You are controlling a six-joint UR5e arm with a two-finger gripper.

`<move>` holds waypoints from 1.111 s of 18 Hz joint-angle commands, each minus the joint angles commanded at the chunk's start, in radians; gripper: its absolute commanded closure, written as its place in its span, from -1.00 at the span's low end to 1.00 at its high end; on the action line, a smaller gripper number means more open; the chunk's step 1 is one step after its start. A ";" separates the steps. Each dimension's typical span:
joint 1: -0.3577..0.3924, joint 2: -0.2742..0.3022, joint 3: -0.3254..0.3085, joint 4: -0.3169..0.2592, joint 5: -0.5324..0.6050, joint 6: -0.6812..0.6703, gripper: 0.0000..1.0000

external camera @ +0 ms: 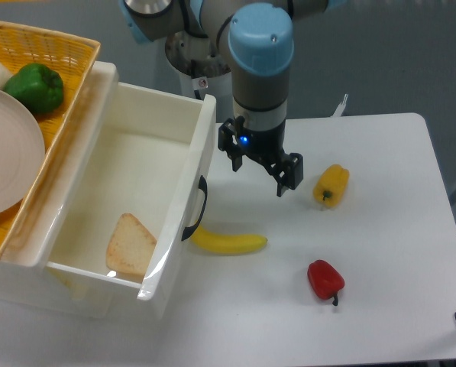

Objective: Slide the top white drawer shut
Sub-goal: 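Move the gripper down toward the front face of the open white drawer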

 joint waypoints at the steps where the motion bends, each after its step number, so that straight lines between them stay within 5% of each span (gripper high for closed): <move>1: 0.005 -0.006 -0.005 0.005 0.000 0.000 -1.00; 20: 0.014 -0.087 -0.021 0.040 0.077 -0.121 -1.00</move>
